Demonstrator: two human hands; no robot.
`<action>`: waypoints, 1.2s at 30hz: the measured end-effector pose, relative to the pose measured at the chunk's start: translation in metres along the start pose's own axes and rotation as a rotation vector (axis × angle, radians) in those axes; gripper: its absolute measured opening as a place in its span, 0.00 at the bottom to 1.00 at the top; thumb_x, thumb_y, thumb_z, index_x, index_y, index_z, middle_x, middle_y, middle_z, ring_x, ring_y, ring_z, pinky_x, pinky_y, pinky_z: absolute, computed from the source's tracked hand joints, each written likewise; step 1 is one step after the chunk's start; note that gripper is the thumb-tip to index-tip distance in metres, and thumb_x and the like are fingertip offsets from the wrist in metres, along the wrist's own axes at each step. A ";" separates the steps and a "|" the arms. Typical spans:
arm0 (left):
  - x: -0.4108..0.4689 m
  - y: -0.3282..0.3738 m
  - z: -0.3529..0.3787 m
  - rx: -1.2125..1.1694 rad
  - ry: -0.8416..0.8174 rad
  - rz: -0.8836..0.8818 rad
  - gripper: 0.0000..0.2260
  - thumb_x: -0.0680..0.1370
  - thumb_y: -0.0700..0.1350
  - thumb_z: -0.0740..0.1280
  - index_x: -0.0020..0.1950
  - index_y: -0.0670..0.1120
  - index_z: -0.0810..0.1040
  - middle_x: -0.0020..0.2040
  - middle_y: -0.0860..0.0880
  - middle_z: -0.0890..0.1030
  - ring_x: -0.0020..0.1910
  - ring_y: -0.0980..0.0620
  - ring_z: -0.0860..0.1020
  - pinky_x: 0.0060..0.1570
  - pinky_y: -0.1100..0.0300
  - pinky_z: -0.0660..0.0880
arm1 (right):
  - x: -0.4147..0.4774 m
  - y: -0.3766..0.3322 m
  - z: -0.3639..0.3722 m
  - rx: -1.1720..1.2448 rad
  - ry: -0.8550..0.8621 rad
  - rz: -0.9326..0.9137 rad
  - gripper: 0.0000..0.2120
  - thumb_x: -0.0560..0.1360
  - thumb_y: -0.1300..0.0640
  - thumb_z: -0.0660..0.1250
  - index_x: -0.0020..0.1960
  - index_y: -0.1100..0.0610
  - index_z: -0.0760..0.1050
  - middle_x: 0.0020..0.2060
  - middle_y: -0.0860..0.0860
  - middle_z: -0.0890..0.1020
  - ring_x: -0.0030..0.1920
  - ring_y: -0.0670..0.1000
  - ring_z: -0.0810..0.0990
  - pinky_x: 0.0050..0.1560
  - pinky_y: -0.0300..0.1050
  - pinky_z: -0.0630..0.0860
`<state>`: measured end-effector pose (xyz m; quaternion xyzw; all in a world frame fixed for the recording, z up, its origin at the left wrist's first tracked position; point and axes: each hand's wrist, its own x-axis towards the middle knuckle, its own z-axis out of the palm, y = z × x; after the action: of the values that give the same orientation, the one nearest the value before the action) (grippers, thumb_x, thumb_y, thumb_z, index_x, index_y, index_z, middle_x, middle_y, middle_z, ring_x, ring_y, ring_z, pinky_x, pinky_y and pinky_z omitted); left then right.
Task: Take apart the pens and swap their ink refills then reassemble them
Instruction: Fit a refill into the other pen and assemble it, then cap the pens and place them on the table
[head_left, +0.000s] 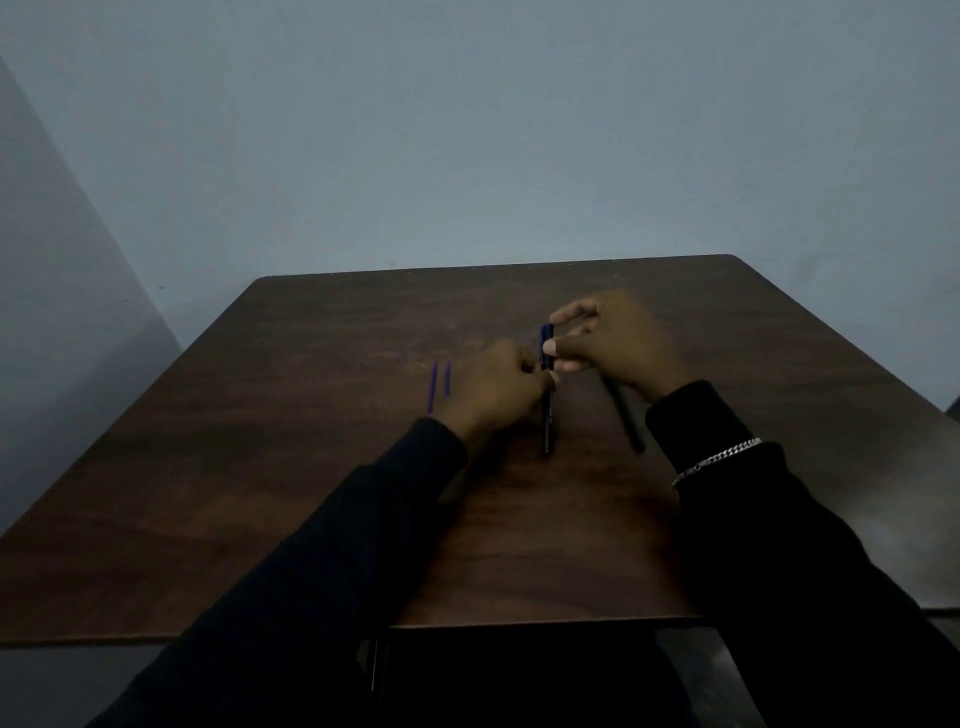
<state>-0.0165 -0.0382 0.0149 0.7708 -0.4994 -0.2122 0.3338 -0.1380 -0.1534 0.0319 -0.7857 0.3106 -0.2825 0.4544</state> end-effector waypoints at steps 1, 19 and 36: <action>0.006 0.004 0.005 0.001 -0.035 -0.030 0.13 0.84 0.47 0.69 0.42 0.44 0.82 0.37 0.47 0.81 0.34 0.55 0.77 0.36 0.60 0.73 | 0.002 0.001 -0.004 -0.079 0.002 0.013 0.14 0.72 0.66 0.78 0.57 0.64 0.81 0.38 0.61 0.86 0.36 0.56 0.88 0.38 0.45 0.86; 0.037 0.019 0.037 -0.057 -0.031 -0.233 0.07 0.80 0.45 0.74 0.44 0.45 0.82 0.37 0.49 0.85 0.31 0.58 0.83 0.30 0.64 0.81 | 0.011 0.020 -0.001 -0.540 0.000 0.162 0.04 0.73 0.66 0.75 0.47 0.65 0.82 0.45 0.60 0.86 0.46 0.58 0.87 0.49 0.55 0.85; 0.039 0.015 0.044 -0.141 0.022 -0.210 0.06 0.81 0.43 0.74 0.46 0.42 0.82 0.35 0.48 0.85 0.25 0.60 0.83 0.27 0.65 0.80 | 0.008 0.027 0.002 -0.624 0.108 0.088 0.07 0.74 0.65 0.73 0.39 0.60 0.77 0.46 0.58 0.84 0.46 0.57 0.84 0.48 0.54 0.84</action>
<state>-0.0389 -0.0909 -0.0045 0.7957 -0.3961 -0.2719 0.3688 -0.1374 -0.1688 0.0079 -0.8569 0.4395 -0.1951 0.1859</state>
